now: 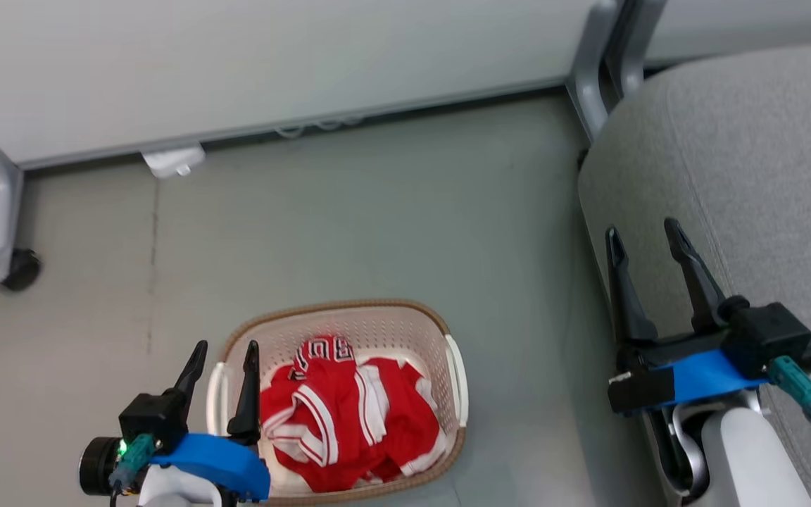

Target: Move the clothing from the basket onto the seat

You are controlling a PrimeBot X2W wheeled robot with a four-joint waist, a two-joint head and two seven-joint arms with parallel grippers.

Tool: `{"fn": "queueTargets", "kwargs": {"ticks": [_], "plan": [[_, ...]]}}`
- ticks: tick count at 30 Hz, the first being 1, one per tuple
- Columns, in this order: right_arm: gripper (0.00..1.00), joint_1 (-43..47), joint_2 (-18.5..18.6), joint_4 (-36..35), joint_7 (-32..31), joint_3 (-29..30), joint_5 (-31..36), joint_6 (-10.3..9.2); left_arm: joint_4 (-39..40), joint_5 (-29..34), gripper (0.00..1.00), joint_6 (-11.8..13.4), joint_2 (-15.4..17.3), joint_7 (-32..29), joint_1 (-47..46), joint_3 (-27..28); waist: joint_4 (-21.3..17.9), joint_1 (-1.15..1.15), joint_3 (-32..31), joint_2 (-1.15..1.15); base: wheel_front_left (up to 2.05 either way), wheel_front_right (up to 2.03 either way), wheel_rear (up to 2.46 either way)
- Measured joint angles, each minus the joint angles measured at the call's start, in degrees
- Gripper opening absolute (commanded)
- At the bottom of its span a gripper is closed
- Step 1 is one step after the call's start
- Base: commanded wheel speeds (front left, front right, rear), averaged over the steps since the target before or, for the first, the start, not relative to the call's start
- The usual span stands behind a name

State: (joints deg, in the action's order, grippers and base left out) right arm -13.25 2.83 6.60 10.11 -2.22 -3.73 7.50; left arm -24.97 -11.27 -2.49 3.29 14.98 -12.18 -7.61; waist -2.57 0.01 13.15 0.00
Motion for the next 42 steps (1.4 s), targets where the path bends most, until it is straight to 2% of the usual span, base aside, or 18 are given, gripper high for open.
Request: {"fn": "queueTargets", "kwargs": {"ticks": [6,15,27,30,35,40,42], "plan": [[1.0,-3.27,0.01,-0.94,0.89,-1.91,-1.11,0.0,-10.13,-1.15,1.0,-1.69,0.98,-1.52,-5.57,-0.22,-2.66,0.01,7.38,0.0,0.0,0.0,0.0],[1.0,-6.3,0.03,-0.1,2.94,-3.45,-3.35,0.0,-24.18,-3.81,1.0,-2.69,2.3,-6.37,-14.56,0.57,-7.88,0.01,17.26,0.0,0.0,0.0,0.0],[1.0,-9.21,0.04,0.83,4.61,-5.88,-6.62,0.01,-35.06,-5.3,1.0,0.11,4.5,-10.88,-23.47,1.92,-13.75,0.01,27.72,0.0,0.0,0.0,0.0],[1.0,-9.79,0.04,1.05,4.77,-6.61,-7.48,0.01,-36.87,-5.36,1.0,1.69,5.27,-11.44,-24.69,2.27,-14.85,0.01,29.58,0.0,0.0,0.0,0.0],[1.0,-10.31,0.04,0.85,4.8,-7.48,-8.56,0.01,-38.91,-7.22,1.0,1.86,5.36,-11.78,-25.76,3.58,-16.33,0.0,31.73,0.0,0.0,0.0,0.0],[1.0,-10.45,0.03,-0.07,4.87,-7.73,-9.1,0.01,-39.73,-11.62,1.0,-1.8,4.13,-12.07,-26.95,6.04,-17.19,0.0,33.18,0.0,0.0,0.0,0.0],[1.0,-10.45,0.04,-0.23,4.87,-7.71,-9.23,0.01,-39.95,-12.28,1.0,-2.29,3.81,-12.02,-27.49,6.09,-17.34,0.0,33.62,0.0,0.0,0.0,0.0]]}}
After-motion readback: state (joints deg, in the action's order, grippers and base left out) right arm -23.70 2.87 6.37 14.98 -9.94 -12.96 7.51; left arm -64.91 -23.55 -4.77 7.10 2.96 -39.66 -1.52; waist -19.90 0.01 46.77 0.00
